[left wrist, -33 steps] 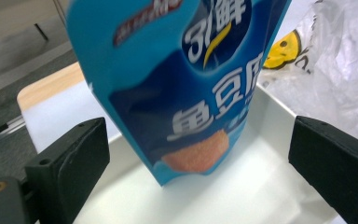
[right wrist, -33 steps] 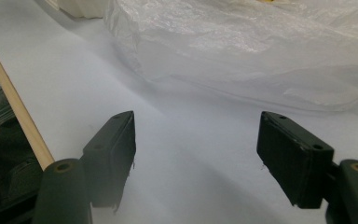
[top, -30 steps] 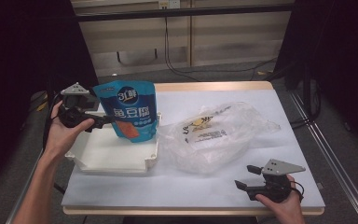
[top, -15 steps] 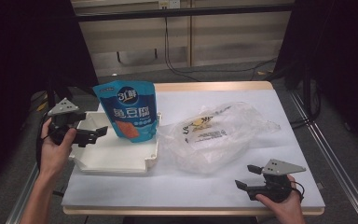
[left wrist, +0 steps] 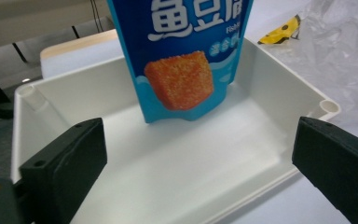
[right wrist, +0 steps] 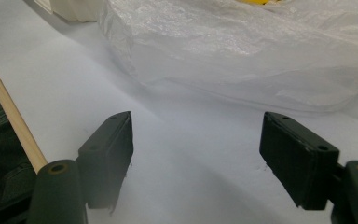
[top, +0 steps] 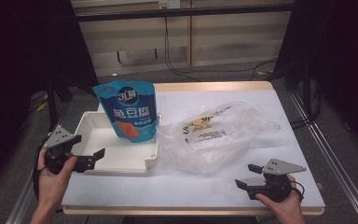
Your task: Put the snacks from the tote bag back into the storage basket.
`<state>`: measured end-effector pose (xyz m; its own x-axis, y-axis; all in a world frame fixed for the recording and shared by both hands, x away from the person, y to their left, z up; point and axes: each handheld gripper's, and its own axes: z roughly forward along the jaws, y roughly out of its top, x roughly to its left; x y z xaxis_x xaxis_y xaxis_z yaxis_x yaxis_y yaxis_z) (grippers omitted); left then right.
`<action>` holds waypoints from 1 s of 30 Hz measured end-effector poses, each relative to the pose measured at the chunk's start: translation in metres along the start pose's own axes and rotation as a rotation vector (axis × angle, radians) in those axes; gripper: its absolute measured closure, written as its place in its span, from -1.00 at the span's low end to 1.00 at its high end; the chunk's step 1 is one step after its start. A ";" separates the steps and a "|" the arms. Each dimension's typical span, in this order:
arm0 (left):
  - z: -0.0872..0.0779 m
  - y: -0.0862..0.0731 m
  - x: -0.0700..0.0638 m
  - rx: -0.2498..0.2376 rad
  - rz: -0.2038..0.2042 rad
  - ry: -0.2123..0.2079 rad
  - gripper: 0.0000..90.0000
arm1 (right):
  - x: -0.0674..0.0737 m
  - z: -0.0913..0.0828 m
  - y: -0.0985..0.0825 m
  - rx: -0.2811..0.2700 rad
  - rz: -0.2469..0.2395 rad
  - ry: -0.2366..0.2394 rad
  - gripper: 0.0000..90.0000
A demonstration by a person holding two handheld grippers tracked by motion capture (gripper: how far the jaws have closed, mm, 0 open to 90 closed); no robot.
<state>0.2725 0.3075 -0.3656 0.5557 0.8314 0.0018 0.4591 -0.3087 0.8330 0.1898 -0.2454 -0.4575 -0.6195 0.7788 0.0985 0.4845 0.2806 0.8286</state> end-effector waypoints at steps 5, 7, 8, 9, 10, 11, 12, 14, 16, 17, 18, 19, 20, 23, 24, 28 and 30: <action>0.005 -0.015 -0.013 -0.037 -0.046 -0.021 -0.94 | -0.001 -0.001 0.000 -0.003 0.007 -0.009 -0.49; 0.009 -0.021 -0.020 -0.047 -0.048 -0.024 -0.94 | -0.001 -0.001 0.000 -0.008 0.012 -0.011 -0.53; 0.011 -0.023 -0.024 -0.049 -0.047 -0.018 -0.94 | -0.001 -0.001 0.000 -0.008 0.015 -0.013 -0.53; 0.012 -0.026 -0.027 -0.047 -0.047 -0.006 -0.94 | -0.002 -0.001 0.000 -0.010 0.013 -0.015 -0.53; 0.015 -0.029 -0.030 -0.051 -0.069 -0.009 -0.94 | -0.002 -0.001 0.000 -0.008 0.017 -0.017 -0.54; 0.016 -0.033 -0.033 -0.051 -0.081 -0.013 -0.94 | -0.002 -0.001 0.000 -0.007 0.017 -0.017 -0.54; 0.019 -0.038 -0.036 -0.049 -0.087 -0.015 -0.94 | -0.002 -0.001 0.000 -0.008 0.017 -0.019 -0.54; 0.023 -0.045 -0.041 -0.031 -0.090 -0.041 -0.94 | -0.002 -0.002 0.000 -0.011 0.017 -0.016 -0.54; 0.026 -0.051 -0.046 -0.021 -0.082 -0.060 -0.94 | -0.002 -0.002 0.000 -0.009 0.021 -0.016 -0.54; 0.027 -0.054 -0.048 -0.020 -0.077 -0.063 -0.94 | -0.002 -0.002 0.000 -0.009 0.021 -0.016 -0.54; 0.028 -0.057 -0.051 -0.025 -0.065 -0.061 -0.94 | -0.002 -0.002 0.000 -0.010 0.021 -0.016 -0.54; 0.030 -0.060 -0.054 -0.019 -0.062 -0.059 -0.94 | -0.002 -0.002 0.000 -0.012 0.018 -0.016 -0.54; 0.033 -0.063 -0.057 -0.018 -0.071 -0.074 -0.94 | -0.002 -0.002 0.000 -0.012 0.019 -0.017 -0.54; 0.036 -0.067 -0.060 -0.013 -0.033 -0.157 -0.93 | -0.003 -0.002 0.000 -0.012 0.018 -0.019 -0.54; 0.036 -0.067 -0.061 -0.023 -0.017 -0.167 -0.94 | -0.003 -0.002 0.000 -0.013 0.019 -0.019 -0.55; 0.043 -0.069 -0.063 -0.016 0.027 -0.189 -0.93 | -0.004 -0.002 0.000 -0.013 0.019 -0.029 -0.55; 0.048 -0.068 -0.062 0.003 0.031 -0.178 -0.93 | -0.004 -0.003 -0.001 -0.014 0.022 -0.036 -0.56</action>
<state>0.2402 0.2542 -0.4487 0.6835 0.7265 -0.0706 0.4418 -0.3347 0.8324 0.1902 -0.2501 -0.4568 -0.5862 0.8043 0.0978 0.4889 0.2549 0.8343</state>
